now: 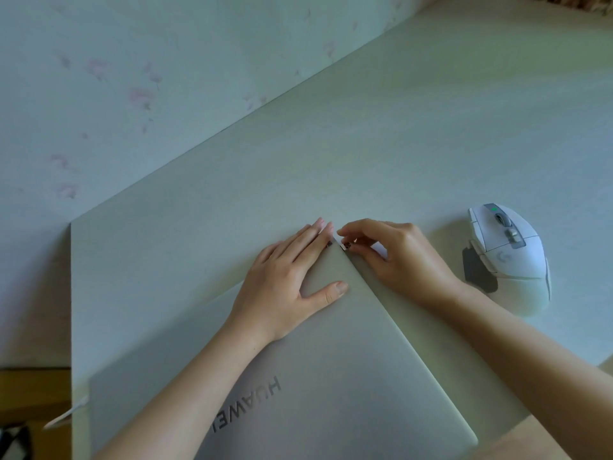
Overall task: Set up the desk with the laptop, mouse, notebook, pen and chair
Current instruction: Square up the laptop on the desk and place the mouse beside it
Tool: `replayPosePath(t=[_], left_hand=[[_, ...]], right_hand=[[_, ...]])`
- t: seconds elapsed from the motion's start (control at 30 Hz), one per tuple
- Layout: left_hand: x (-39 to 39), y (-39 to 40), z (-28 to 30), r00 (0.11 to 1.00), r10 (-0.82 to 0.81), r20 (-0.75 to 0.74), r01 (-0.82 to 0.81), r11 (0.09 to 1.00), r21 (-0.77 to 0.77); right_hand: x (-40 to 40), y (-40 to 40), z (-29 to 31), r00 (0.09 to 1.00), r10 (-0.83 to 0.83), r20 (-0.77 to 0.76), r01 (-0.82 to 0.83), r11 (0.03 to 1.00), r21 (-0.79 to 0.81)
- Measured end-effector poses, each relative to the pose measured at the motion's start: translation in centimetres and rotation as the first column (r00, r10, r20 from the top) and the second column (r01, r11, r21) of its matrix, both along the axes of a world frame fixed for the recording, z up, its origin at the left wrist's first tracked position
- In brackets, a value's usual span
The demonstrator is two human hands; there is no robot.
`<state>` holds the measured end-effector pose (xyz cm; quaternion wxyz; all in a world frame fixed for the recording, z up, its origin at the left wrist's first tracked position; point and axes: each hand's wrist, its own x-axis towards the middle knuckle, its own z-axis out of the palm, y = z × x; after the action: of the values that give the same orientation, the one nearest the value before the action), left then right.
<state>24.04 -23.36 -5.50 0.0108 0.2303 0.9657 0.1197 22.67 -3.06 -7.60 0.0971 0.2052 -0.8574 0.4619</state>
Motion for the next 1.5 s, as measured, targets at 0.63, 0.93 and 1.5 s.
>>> replayPosePath(t=[0.63,0.93,1.5], left_hand=[[0.4,0.1,0.3,1.000,0.014,0.011,-0.014,1.000,0.007],[0.3,0.0,0.2,0.999,0.027,0.040,-0.027,0.999,0.019],[0.1,0.1,0.5,0.996,0.052,0.072,-0.055,0.998,0.040]], right_hand=[[-0.8,0.4,1.3,0.889,0.020,0.457,0.119,0.954,-0.275],[-1.7,-1.3,1.3,0.825,-0.003,0.565,0.260,0.890,-0.375],[-0.1,0.4,1.5,0.747,0.024,0.665,0.260,0.909,-0.325]])
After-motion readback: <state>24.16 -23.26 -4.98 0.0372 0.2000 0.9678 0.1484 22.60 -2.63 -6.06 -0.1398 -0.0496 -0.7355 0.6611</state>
